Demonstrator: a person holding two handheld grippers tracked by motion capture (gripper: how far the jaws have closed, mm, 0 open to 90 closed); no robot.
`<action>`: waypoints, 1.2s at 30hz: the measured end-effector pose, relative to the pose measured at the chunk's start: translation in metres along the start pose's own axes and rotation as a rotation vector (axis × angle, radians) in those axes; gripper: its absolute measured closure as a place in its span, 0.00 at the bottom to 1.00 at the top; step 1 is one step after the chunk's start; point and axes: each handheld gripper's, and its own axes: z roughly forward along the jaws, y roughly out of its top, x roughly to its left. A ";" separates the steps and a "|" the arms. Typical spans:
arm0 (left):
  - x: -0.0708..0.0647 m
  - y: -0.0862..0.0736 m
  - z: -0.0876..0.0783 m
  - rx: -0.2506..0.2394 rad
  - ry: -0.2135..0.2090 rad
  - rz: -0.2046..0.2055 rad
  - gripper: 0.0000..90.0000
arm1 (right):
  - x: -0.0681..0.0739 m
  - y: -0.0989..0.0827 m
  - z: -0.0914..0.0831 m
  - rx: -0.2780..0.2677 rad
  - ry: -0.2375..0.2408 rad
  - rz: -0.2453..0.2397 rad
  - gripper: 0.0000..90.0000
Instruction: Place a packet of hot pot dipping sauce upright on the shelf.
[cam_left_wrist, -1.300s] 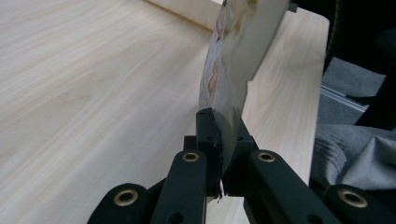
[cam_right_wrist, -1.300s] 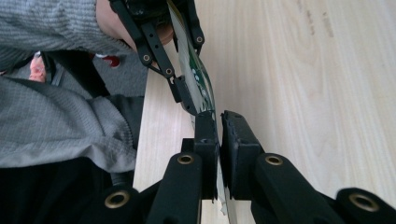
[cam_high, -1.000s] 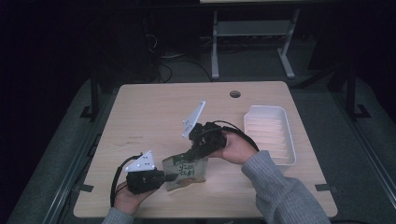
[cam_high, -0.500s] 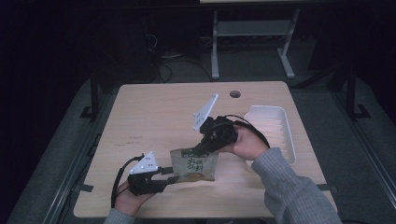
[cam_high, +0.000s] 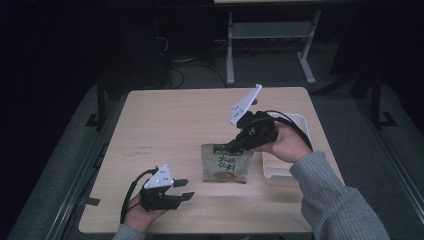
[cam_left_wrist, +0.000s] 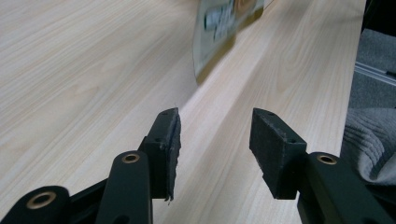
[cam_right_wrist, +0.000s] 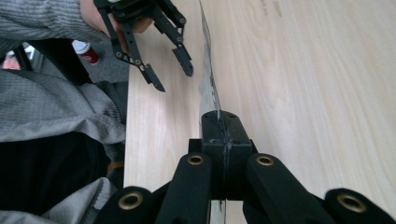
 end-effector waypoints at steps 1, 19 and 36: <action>0.000 0.000 0.000 0.002 0.001 0.001 0.57 | 0.000 -0.001 -0.003 -0.003 -0.007 0.006 1.00; 0.000 -0.001 0.004 0.031 0.010 0.002 0.49 | -0.019 -0.027 -0.058 0.002 -0.113 0.094 1.00; -0.001 -0.002 0.006 0.040 0.008 0.003 0.47 | -0.029 -0.062 -0.091 0.002 -0.190 0.171 1.00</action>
